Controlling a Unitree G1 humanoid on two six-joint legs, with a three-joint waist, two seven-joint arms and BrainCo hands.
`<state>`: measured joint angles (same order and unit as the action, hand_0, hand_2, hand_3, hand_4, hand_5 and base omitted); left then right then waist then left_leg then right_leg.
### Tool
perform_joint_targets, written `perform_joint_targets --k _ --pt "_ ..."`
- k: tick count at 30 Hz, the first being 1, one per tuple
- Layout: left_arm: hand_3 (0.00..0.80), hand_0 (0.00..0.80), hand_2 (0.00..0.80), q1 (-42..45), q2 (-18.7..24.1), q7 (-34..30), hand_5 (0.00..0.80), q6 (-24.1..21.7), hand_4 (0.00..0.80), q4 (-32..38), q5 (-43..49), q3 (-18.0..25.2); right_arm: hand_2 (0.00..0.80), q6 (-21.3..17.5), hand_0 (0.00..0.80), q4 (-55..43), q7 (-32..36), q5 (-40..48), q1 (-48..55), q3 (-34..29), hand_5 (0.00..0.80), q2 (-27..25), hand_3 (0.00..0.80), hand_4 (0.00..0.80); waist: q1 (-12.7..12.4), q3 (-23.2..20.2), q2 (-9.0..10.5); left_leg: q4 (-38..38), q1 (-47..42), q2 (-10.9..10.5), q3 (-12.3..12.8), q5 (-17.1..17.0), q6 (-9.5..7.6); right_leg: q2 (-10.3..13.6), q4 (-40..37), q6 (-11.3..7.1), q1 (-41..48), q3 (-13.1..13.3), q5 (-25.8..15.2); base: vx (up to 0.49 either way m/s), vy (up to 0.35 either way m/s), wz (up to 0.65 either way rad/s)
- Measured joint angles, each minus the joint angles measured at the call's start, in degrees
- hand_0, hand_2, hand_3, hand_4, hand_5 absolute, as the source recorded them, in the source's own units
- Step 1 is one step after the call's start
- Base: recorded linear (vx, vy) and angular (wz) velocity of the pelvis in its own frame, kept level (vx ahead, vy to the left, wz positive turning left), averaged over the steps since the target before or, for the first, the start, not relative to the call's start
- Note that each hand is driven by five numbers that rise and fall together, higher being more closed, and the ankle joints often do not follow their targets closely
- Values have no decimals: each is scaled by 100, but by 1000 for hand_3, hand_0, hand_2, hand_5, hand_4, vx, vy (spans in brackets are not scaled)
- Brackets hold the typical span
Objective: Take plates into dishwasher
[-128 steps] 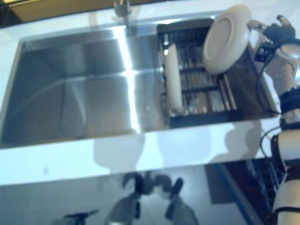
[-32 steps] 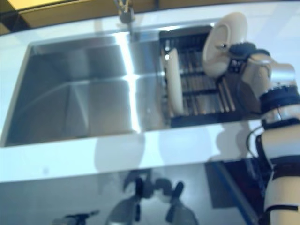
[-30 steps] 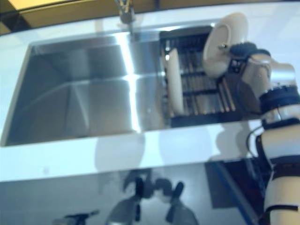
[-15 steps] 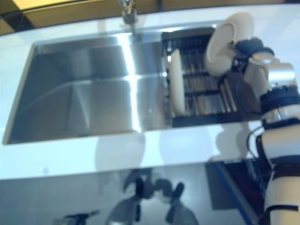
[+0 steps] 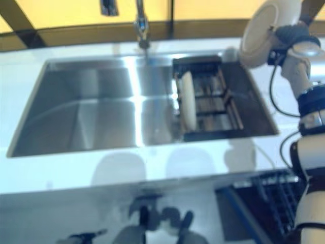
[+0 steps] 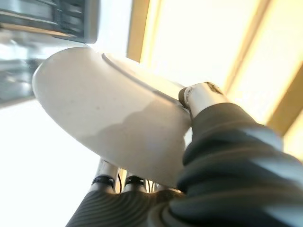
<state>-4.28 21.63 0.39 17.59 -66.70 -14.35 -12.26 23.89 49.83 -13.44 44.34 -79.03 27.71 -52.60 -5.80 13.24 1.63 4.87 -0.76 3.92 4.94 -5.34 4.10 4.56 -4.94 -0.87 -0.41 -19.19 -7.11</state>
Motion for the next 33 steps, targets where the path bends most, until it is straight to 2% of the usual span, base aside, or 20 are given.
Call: perform_joint_targets --k 3,8,12,17,20,22,24,26,30,33 --pt "0 0 0 77 26 -3 0 2 0 1 6 -1 800 6 800 -67 123 -231 -12 28 800 -59 800 800 60 -286 112 2 -92 6 151 67 3 -4 -3 -6 15 146 5 12 36 -20" --pt "0 0 0 279 83 -71 0 3 0 -68 202 -2 800 13 800 -321 452 -745 -17 426 800 -526 800 800 253 -720 175 4 -213 22 347 116 9 -21 -14 -11 29 321 1 6 19 -22" --pt "0 0 0 371 114 -95 0 -35 0 -134 253 -5 800 11 800 -536 789 -1185 -38 727 800 -895 800 800 372 -925 165 9 -328 54 546 139 14 -56 -18 -22 34 480 -8 -19 5 -26" --pt "0 0 0 402 121 -161 0 -109 0 -128 513 -6 800 -14 800 -825 1329 -1686 -37 921 800 -1362 800 800 645 -995 168 21 -444 86 854 173 27 -93 -20 -75 -12 702 -44 -48 4 -32" --pt "0 0 0 417 128 -204 0 -114 0 -124 641 -6 800 -28 800 -972 1613 -1827 -30 921 800 -1569 800 800 693 -1083 171 22 -468 109 1080 217 40 -110 -21 -119 -110 797 -75 -47 -2 -36" --pt "0 0 0 418 144 -212 0 -148 0 -126 685 -11 800 -76 800 -1089 1759 -1913 43 917 800 -1743 800 800 846 -1116 196 22 -468 116 1106 218 43 -117 -20 -143 -125 803 -98 -41 4 -21" --pt "0 0 0 425 143 -231 0 -204 0 -123 686 -121 800 -127 800 -1228 1913 -1959 206 901 800 -1909 800 800 962 -1143 219 24 -536 128 1234 242 56 -149 -21 -141 -132 943 -112 -33 11 -25" --pt "0 0 0 422 127 -272 0 -215 0 -114 687 -122 800 -132 800 -1385 2054 -1978 413 883 800 -2066 800 800 996 -1168 222 27 -576 129 1315 268 61 -161 -21 -144 -135 1019 -115 -25 1 -29" --pt "0 0 0 438 126 -312 0 -213 0 -120 698 -128 800 -157 800 -1627 2463 -2100 1253 447 800 -2372 800 800 1234 -1184 235 29 -644 118 1489 305 55 -172 -21 -164 -143 1171 -128 -40 -17 -17" --pt "0 0 0 492 97 -326 0 -210 0 -171 828 -127 800 -158 800 -1752 2681 -2128 1850 58 800 -2483 800 800 1297 -1183 233 30 -650 119 1592 336 36 -190 -22 -184 -201 1275 -142 -21 -18 -24"
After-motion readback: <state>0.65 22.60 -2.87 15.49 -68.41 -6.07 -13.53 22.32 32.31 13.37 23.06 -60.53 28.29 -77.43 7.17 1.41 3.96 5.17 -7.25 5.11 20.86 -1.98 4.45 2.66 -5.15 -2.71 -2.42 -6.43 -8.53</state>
